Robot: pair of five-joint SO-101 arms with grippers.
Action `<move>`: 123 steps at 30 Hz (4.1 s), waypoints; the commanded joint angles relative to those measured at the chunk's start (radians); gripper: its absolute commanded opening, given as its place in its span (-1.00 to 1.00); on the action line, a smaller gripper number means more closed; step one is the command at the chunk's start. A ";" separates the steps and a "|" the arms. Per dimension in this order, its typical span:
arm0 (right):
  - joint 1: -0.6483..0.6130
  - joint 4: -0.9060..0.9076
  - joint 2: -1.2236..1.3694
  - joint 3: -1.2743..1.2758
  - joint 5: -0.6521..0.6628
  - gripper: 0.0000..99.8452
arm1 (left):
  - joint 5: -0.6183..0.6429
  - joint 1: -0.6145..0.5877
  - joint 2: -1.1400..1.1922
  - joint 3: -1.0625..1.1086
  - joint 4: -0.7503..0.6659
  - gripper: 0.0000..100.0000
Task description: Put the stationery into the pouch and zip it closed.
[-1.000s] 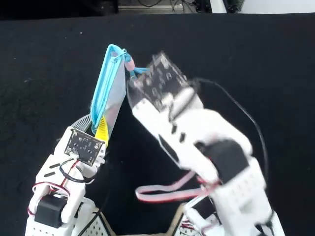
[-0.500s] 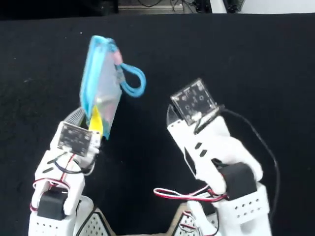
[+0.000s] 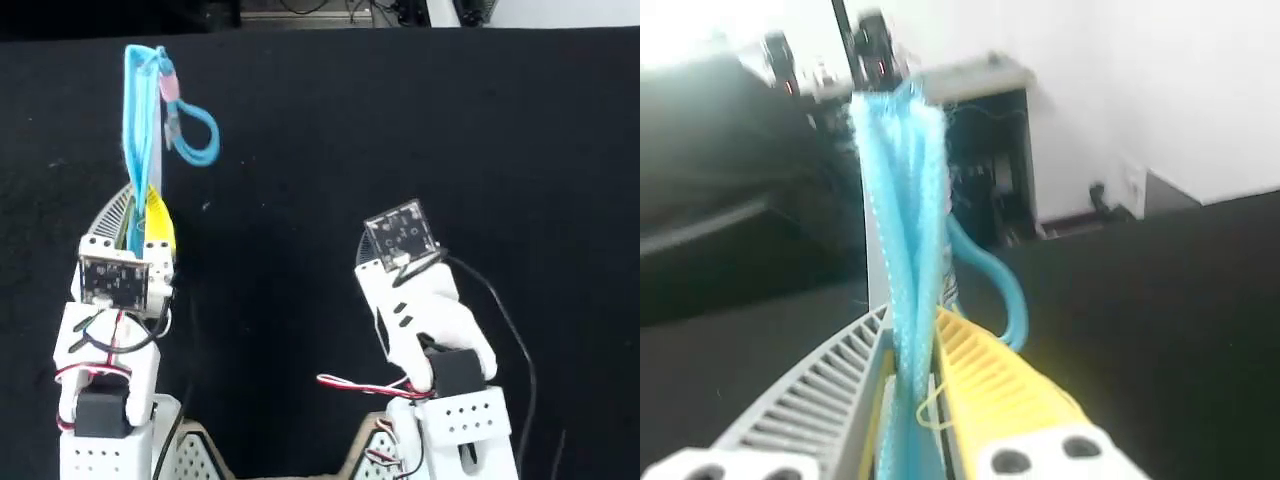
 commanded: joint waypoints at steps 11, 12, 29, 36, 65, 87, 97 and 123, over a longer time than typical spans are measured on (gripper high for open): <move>0.121 -0.081 -0.031 0.028 -0.110 -0.93 | -0.129 0.140 0.600 -0.278 -0.144 -0.94; 0.124 -0.087 -0.031 0.035 -0.110 -0.93 | -0.110 0.162 0.671 -0.320 -0.144 -0.94; 0.126 -0.091 -0.024 0.036 -0.110 -0.93 | 0.244 0.308 1.114 -0.535 -0.144 -0.57; 0.124 -0.091 -0.024 0.041 -0.110 -0.93 | 0.245 0.367 1.020 -0.644 0.048 -0.56; 0.094 -0.094 -0.031 0.058 -0.110 -0.93 | 0.247 0.234 0.994 -0.748 -0.014 -0.50; 0.091 -0.095 -0.033 0.054 -0.110 -0.94 | 0.104 0.044 0.367 -0.150 0.364 -0.94; 0.058 0.147 -0.033 0.024 -0.110 -0.94 | 0.109 -0.041 -0.015 -0.018 0.678 -0.94; 0.215 0.614 -0.499 0.171 -0.184 -0.97 | 0.222 -0.045 -0.017 0.107 0.712 -0.94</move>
